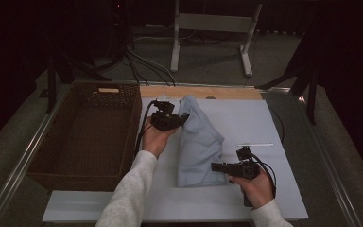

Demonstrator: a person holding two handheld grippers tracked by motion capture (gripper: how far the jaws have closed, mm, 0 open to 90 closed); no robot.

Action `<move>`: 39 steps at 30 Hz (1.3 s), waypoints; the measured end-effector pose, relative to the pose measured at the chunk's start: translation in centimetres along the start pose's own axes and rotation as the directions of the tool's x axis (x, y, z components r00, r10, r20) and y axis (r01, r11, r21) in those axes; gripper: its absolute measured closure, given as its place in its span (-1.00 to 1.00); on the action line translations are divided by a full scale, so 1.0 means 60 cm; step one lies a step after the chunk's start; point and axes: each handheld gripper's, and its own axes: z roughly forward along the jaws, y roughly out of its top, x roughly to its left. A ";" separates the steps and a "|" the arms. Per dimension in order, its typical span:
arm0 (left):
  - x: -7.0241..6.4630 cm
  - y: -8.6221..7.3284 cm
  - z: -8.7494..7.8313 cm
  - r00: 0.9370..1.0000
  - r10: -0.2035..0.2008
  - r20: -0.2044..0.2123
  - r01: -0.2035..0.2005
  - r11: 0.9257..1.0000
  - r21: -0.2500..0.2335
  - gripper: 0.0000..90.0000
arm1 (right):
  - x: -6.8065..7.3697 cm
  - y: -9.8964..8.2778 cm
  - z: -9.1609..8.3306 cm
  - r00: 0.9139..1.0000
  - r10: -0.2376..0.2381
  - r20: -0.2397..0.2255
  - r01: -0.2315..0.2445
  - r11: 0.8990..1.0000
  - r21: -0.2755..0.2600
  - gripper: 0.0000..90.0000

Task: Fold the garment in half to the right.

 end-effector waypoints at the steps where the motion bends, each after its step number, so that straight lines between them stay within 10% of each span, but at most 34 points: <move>1: 0.000 0.001 -0.001 1.000 -0.001 0.000 0.001 1.000 0.000 0.83 | 0.000 0.001 0.000 1.000 -0.001 -0.001 0.001 1.000 -0.001 0.76; 39: 0.011 0.033 -0.037 1.000 -0.004 -0.004 0.003 1.000 -0.029 0.83 | 0.036 0.039 0.010 0.999 -0.022 -0.035 0.021 1.000 -0.017 0.76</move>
